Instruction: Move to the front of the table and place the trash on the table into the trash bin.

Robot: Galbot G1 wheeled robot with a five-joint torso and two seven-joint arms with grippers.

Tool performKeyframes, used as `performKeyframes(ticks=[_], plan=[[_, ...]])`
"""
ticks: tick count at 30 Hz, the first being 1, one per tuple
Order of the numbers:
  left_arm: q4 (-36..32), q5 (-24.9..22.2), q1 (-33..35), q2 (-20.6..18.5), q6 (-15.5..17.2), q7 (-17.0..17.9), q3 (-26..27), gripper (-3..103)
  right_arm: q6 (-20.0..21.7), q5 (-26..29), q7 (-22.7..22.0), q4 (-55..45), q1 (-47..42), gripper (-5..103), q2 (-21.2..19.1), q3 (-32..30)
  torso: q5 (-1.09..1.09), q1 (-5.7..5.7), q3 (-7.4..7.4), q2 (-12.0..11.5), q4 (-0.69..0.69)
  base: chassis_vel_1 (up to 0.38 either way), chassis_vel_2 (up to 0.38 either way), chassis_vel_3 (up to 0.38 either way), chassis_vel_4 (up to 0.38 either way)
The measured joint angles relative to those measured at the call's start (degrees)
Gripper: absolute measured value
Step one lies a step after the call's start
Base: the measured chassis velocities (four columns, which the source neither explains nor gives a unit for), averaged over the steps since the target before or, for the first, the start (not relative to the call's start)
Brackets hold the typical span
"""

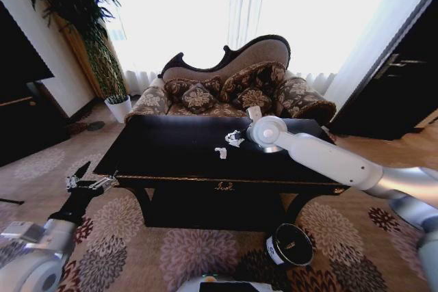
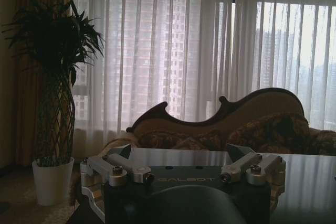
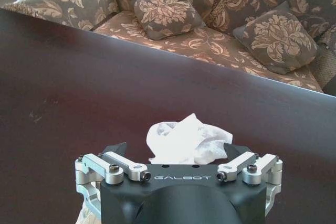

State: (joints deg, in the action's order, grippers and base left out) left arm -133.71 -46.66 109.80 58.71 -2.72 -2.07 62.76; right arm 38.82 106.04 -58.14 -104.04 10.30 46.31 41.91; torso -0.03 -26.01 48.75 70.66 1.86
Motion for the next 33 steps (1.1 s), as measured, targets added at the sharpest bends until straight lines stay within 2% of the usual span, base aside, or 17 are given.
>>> performKeyframes(ticks=[13, 33], plan=[[0.0, 0.0, 0.0, 0.0, 0.0, 0.0, 0.0, 100, -0.4, -1.2, -3.4, 3.6, -0.6, 100, 4.4, 1.7, 0.01, 0.0, 0.0, 0.0, 0.0, 0.0, 0.0, 0.0, 0.0], [0.0, 0.0, 0.0, 0.0, 0.0, 0.0, 0.0, 100, 0.2, -7.0, -0.5, 6.6, -6.5, 102, 5.2, -1.7, 0.02, 0.0, 0.0, 0.0, 0.0, 0.0, 0.0, 0.0, 0.0]])
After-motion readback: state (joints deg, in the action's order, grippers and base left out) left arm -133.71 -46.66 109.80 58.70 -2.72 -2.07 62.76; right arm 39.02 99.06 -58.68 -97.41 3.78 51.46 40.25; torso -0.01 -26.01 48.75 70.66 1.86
